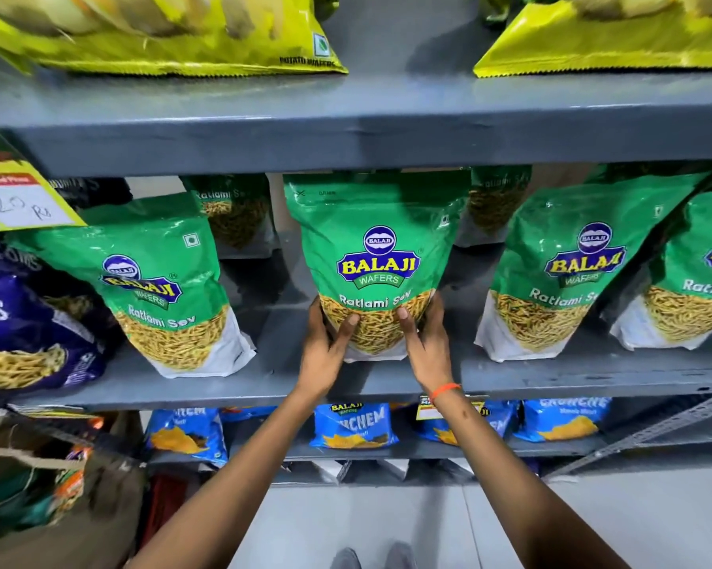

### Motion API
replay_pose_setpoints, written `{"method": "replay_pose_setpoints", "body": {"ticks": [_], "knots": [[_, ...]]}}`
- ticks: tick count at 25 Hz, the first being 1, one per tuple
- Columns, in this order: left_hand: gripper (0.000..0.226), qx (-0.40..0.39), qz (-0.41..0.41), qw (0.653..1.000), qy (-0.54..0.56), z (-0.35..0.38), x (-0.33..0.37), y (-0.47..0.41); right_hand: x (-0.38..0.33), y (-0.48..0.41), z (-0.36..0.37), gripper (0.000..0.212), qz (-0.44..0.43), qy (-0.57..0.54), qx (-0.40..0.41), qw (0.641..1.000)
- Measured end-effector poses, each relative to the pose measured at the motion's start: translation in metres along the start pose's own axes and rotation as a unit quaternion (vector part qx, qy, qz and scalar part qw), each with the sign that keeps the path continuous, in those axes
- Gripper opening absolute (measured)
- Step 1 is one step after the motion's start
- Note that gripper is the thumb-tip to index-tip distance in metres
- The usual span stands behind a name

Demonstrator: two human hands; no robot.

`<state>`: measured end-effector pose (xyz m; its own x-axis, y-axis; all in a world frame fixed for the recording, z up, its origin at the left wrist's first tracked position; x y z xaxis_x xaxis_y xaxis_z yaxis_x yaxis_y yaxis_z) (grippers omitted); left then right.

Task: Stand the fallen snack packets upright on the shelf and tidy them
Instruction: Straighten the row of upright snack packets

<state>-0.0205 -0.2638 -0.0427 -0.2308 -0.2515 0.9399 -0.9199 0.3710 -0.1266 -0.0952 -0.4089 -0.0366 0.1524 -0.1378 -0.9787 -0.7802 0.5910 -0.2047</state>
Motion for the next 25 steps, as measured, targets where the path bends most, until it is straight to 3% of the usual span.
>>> {"method": "replay_pose_setpoints", "body": {"ticks": [3,5,8,11,15,21,25], "knots": [[0.074,0.058,0.021,0.998,-0.025,-0.007,0.011,0.002,-0.011,-0.002,-0.007,0.082,-0.047,0.054,0.113,0.991],[0.086,0.114,0.033,0.990,-0.079,-0.016,0.021,0.005,-0.034,-0.003,-0.008,0.072,-0.103,0.084,0.184,0.974],[0.085,0.161,0.097,0.967,-0.173,-0.032,0.040,0.006,-0.078,-0.005,-0.001,0.055,-0.217,0.098,0.223,0.945],[0.079,0.224,0.174,0.913,-0.292,-0.063,0.051,0.007,-0.104,0.001,0.025,0.043,-0.299,0.114,0.211,0.923],[0.074,0.296,0.211,0.865,-0.345,-0.117,0.044,0.010,-0.111,0.014,0.074,0.034,-0.365,0.130,0.184,0.903],[0.083,0.320,0.191,0.857,-0.355,-0.214,0.006,0.011,-0.115,0.029,0.162,0.031,-0.375,0.119,0.151,0.907],[0.092,0.296,0.135,0.878,-0.352,-0.246,-0.021,0.010,-0.093,0.037,0.205,0.040,-0.285,0.135,0.067,0.947]]}}
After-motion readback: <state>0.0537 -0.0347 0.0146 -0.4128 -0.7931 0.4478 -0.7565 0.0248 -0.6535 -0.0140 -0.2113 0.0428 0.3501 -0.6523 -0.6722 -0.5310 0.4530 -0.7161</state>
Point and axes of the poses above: each hand's wrist, its own y-axis away from the middle knuckle, its own z-axis out of the palm, x = y × z, the point moved 4 cm from there along -y, towards the middle knuckle, and after that the axes turned 8 degrees about -y, right-handed, at the moved point
